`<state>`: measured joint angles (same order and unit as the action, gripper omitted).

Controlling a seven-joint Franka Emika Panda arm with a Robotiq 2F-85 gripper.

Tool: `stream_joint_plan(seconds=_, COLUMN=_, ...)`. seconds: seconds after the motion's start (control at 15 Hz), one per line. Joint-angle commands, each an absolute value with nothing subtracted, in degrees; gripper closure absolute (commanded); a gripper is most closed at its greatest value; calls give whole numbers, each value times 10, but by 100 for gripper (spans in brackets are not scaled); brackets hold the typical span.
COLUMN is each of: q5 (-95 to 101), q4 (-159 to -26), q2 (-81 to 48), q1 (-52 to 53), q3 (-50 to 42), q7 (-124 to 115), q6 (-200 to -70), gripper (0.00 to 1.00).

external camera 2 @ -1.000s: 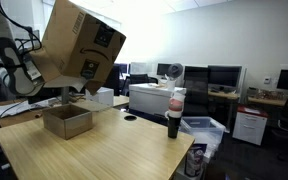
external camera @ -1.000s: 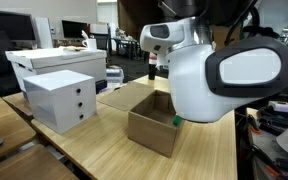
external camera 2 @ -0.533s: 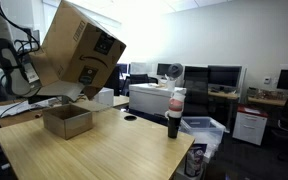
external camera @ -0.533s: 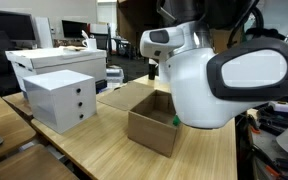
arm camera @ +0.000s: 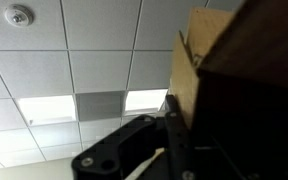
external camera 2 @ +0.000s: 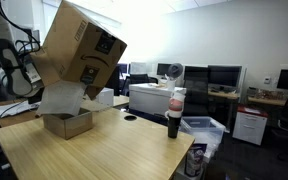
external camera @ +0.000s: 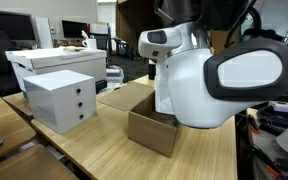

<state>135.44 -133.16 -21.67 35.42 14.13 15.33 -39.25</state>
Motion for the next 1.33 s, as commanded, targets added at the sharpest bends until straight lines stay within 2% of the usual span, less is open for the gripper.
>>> stream_joint_plan(seconds=0.0, q5=1367, q4=-1324, q2=-215, q1=354, q3=137, q7=162, q6=-382, gripper=94)
stream_joint_plan(seconds=1.27, q5=1453, q4=-1314, q2=-232, q1=369, q3=101, q7=181, q6=-383, gripper=94)
